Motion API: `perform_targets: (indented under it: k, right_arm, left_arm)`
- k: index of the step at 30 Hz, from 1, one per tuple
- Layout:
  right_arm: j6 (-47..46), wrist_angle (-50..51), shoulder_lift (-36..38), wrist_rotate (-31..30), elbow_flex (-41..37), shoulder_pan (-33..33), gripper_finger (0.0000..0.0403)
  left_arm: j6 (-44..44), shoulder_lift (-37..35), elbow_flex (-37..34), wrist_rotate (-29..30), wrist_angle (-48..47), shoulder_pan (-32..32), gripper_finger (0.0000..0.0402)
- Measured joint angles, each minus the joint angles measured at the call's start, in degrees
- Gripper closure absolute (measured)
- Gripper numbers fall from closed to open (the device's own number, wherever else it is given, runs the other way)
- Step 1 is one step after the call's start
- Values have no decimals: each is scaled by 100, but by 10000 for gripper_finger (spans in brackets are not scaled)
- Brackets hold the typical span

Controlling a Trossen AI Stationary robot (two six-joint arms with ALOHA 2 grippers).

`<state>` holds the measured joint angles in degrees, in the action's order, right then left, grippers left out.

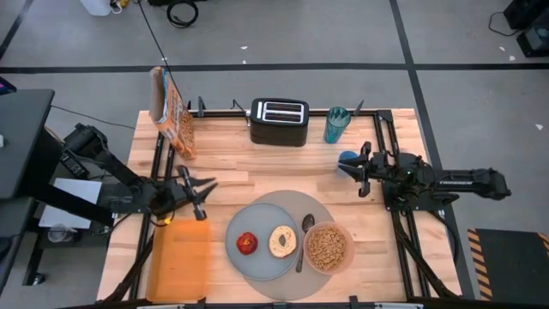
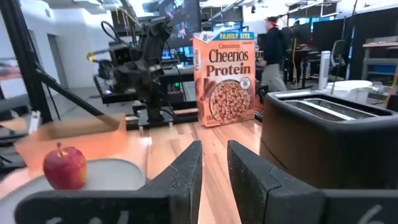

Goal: Arrange a breakfast setting
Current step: Return to Home Position

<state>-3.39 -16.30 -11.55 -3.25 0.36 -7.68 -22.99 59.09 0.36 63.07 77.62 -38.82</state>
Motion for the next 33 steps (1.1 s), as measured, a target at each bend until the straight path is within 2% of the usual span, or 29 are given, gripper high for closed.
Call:
perform_targets:
  k: [4,10,15,19,22,25,29,33]
  right_arm:
    - [199,367,320,-187,0,0,320]
    - [749,517,803,-132,0,0,320]
    - [1171,688,1096,23,0,0,320]
    - [1239,297,1150,138,0,2,320]
    - [816,-189,1134,138,0,2,320]
    - [429,-525,1134,138,0,2,320]
    - [353,-688,1134,138,0,2,320]
    - [353,-705,1115,146,0,2,320]
  left_arm:
    - [-328,-429,0,202,12,-251,319]
    - [-1220,-1638,0,569,-147,-1228,319]
    - [-673,-2426,0,456,-1595,-1677,319]
    - [-10,-3063,0,-107,-2749,-1736,319]
    - [253,-3707,2,-397,-3572,-1728,319]
    - [311,-4525,0,-709,-4335,-1728,319]
    - [330,-5814,0,-1194,-5337,-1723,319]
    - [637,-5890,20,-1437,-5835,-1569,319]
